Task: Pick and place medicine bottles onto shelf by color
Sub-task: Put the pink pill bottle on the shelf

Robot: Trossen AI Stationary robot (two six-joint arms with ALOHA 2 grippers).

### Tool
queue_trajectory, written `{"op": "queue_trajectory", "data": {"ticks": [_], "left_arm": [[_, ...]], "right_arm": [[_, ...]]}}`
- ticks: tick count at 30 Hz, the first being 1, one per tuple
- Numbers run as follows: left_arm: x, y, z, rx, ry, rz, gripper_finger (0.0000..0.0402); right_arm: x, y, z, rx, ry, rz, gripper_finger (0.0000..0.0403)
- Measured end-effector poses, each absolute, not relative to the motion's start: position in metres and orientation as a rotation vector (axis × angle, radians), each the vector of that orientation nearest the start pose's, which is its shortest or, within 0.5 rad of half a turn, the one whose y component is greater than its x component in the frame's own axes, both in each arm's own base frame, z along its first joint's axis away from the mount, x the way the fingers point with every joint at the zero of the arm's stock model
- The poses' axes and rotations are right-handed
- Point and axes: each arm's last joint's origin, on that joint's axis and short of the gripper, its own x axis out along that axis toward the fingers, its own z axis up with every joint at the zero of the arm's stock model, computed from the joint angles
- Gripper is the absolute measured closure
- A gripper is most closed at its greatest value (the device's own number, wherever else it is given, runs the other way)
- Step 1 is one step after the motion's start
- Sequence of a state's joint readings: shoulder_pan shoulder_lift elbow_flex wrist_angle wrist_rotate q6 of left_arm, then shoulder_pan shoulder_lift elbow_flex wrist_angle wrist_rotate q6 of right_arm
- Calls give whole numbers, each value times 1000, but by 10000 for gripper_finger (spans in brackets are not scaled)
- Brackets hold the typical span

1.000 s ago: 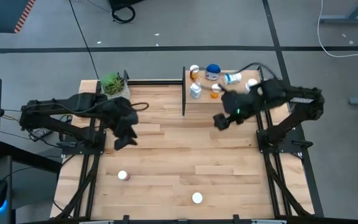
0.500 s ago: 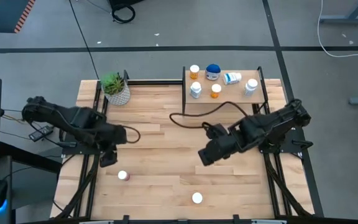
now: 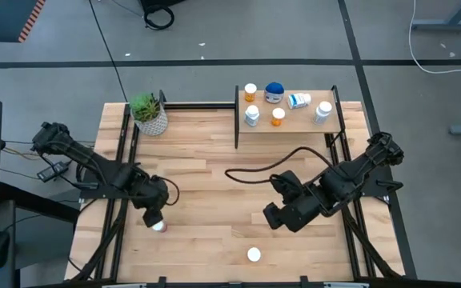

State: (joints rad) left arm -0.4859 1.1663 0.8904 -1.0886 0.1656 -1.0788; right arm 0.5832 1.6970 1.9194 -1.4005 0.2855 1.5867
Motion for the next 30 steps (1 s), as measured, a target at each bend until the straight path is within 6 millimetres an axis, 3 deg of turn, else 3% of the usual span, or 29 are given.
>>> {"op": "queue_trajectory", "data": {"ticks": [13, 21, 30], "left_arm": [[173, -125, 223, -656, 1529, 296, 65], [185, -146, 208, -660, 1509, 246, 65], [187, -153, 191, -591, 1555, 302, 65]], "right_arm": [[266, 167, 390, 901, 919, -631, 34], [262, 173, 390, 894, 931, -612, 34], [262, 173, 390, 894, 931, -612, 34]]}}
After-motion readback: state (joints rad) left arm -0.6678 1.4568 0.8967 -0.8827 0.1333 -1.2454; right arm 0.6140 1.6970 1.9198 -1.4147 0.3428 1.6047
